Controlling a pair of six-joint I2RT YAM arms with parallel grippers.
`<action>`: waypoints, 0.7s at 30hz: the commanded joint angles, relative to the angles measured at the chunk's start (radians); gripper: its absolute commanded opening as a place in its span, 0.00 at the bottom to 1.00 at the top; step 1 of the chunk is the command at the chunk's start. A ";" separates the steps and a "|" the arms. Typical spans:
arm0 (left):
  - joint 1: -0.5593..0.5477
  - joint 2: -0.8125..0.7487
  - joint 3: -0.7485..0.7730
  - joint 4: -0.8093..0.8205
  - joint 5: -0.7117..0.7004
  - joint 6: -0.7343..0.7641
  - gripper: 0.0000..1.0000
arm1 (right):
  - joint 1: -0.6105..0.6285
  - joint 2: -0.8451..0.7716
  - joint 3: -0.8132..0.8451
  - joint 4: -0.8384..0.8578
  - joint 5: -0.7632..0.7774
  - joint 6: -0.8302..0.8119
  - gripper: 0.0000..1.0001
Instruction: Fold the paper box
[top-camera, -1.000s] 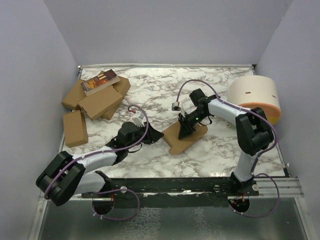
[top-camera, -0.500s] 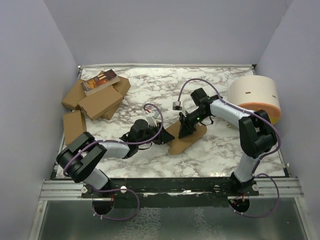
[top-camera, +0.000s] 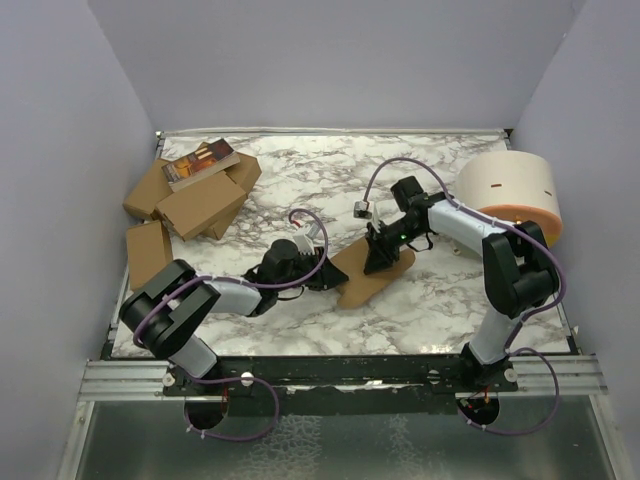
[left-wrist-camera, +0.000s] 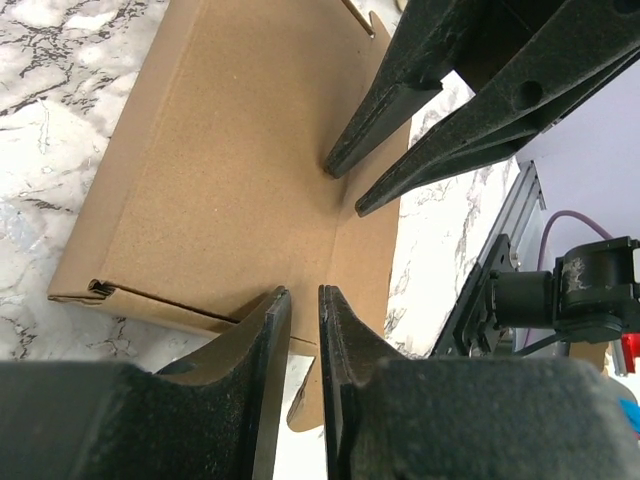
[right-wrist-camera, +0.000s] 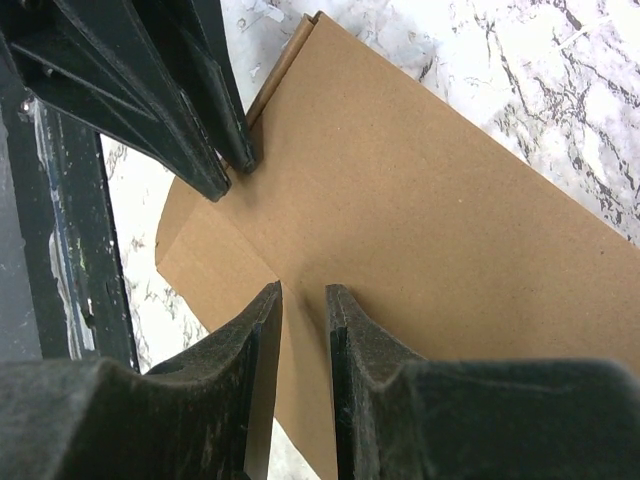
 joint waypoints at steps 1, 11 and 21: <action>0.000 -0.067 0.021 -0.036 -0.025 0.054 0.22 | 0.001 -0.005 0.007 0.020 -0.007 -0.009 0.25; 0.024 -0.317 -0.036 -0.152 -0.174 0.192 0.38 | -0.090 -0.109 0.013 0.094 -0.152 0.068 0.41; 0.083 -0.410 -0.180 -0.074 -0.198 0.112 0.87 | -0.135 -0.074 0.036 0.281 0.148 0.259 0.53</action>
